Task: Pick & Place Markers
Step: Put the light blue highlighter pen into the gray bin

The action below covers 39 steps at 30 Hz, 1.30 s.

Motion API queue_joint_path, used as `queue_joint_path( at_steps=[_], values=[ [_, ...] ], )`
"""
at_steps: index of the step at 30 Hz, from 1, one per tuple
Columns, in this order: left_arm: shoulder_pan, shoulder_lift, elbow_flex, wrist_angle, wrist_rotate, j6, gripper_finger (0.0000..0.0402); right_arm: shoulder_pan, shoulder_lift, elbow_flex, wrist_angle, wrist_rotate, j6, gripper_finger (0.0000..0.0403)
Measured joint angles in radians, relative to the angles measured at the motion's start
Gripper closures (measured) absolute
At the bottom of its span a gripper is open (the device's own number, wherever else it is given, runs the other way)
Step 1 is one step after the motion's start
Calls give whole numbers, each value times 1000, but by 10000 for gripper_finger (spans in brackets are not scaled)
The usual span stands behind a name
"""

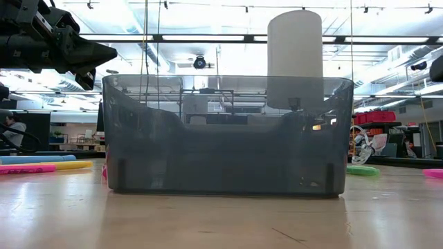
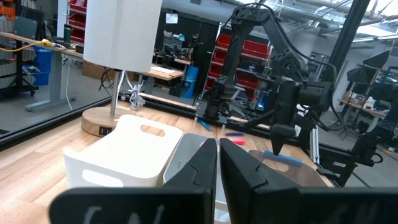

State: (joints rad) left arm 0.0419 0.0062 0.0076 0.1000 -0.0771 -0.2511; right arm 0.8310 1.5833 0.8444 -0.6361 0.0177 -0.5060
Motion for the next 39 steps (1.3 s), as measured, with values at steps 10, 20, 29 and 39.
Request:
queue_joint_path(
  at_steps=[10, 20, 29, 39],
  values=[
    [0, 0, 0, 0, 0, 0, 378, 0, 0, -36, 71, -4, -33, 195],
    [0, 0, 0, 0, 0, 0, 378, -1, 0, -55, 86, -8, -34, 210],
    [0, 0, 0, 0, 0, 0, 378, -1, 0, -55, 114, -15, -26, 285],
    [0, 0, 0, 0, 0, 0, 378, -8, 29, -50, 135, -90, 21, 327]
  ],
)
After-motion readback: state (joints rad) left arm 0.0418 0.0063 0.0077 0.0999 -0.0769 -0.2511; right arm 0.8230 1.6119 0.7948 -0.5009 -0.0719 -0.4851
